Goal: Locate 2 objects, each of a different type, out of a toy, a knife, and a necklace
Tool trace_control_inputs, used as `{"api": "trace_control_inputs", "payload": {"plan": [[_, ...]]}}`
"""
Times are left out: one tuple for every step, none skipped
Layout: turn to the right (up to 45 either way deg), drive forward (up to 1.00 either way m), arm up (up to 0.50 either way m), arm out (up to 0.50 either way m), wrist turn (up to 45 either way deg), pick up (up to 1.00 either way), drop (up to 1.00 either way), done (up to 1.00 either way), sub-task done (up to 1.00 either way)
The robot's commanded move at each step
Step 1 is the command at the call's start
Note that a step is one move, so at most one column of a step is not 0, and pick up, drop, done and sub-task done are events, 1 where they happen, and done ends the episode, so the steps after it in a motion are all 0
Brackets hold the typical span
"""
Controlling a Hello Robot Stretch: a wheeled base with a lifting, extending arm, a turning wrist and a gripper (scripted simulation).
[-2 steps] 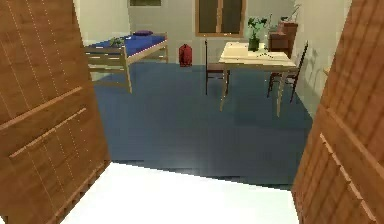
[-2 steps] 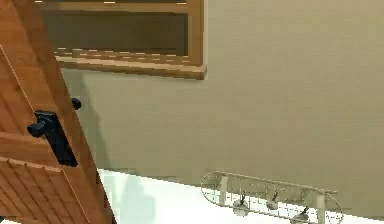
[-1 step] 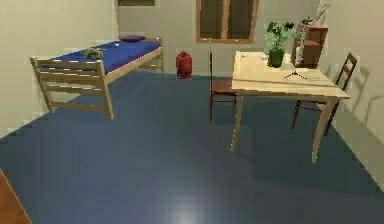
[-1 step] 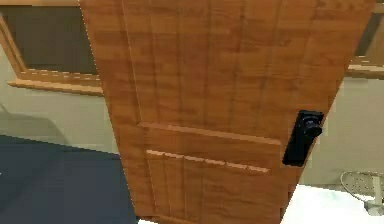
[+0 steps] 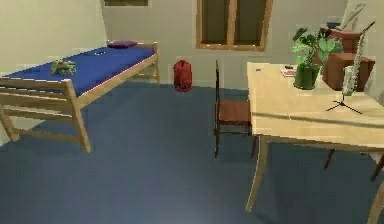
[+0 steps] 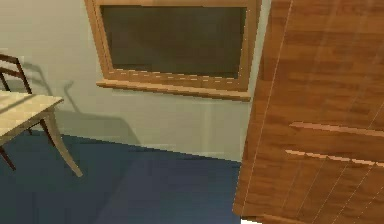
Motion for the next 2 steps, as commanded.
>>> {"api": "trace_control_inputs", "payload": {"plan": [[-15.0,0.00,0.00,0.00,0.0,0.00,0.00,0.00,0.00],[-3.0,0.00,0.00,0.00,0.0,0.00,0.00,0.00,0.00]]}}
